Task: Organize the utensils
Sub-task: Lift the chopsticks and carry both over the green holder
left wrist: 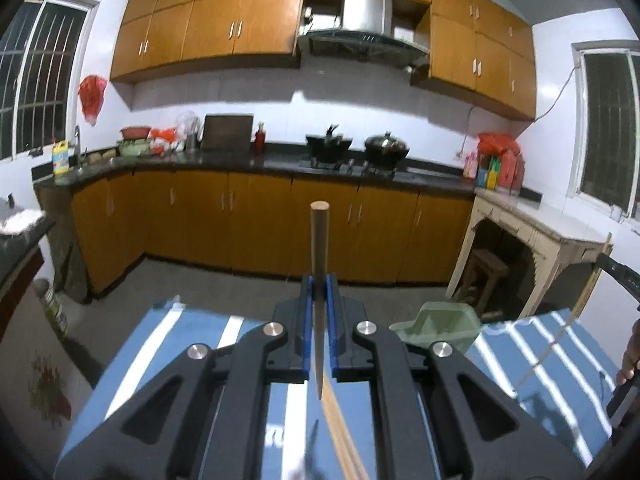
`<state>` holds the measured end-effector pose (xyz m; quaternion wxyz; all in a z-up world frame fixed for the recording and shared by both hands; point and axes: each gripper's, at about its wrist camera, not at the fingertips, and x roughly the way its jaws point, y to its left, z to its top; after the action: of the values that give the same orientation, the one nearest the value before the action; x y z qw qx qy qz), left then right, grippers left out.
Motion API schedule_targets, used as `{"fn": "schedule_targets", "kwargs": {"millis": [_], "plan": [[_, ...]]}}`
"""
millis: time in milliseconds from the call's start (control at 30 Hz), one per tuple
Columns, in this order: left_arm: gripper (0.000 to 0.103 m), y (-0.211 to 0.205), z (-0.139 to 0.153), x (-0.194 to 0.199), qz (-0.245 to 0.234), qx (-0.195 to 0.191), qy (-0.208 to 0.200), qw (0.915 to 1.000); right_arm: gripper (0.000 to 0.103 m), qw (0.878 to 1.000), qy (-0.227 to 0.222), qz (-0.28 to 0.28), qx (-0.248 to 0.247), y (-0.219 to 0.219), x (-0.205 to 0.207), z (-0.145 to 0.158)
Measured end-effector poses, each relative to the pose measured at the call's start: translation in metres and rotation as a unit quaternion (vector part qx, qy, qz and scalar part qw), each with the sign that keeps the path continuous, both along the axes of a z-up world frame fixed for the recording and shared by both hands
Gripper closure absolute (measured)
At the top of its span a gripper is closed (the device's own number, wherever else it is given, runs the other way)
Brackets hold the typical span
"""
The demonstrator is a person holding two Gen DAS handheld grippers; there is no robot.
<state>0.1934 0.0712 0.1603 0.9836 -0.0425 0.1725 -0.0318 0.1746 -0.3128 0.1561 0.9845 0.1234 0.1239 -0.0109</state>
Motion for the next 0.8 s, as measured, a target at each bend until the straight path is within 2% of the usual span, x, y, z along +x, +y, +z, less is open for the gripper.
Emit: {"fn": "schedule_targets", "kwargs": {"millis": [200,333,467,567,667,800], "plan": [[0.095,-0.024,0.057,0.009,-0.025,-0.018,-0.051,0.9982,0.095,0.997,-0.072,0.025,0.016,0.019,0.006,0.05],[0.095,-0.044,0.076,0.021,-0.048,-0.034,-0.065,0.9961,0.095,0.995,-0.089,0.042,0.016,0.035,0.019,0.055],[0.095,-0.066,0.067,0.037,-0.066,-0.041,-0.058,0.9953,0.095,0.995,-0.091,0.049,0.0,0.053,0.036,0.04],[0.095,-0.076,0.05,0.05,-0.069,-0.043,-0.049,0.9955,0.095,0.995,-0.08,0.051,-0.006,0.063,0.049,0.024],[0.095,-0.084,0.033,0.063,-0.067,-0.037,-0.038,0.9963,0.095,0.997,-0.059,0.054,0.001,0.066,0.059,0.01],[0.095,-0.084,0.009,0.077,-0.072,-0.048,-0.013,0.9962,0.095,0.998,-0.025,0.058,0.005,0.067,0.069,-0.014]]}}
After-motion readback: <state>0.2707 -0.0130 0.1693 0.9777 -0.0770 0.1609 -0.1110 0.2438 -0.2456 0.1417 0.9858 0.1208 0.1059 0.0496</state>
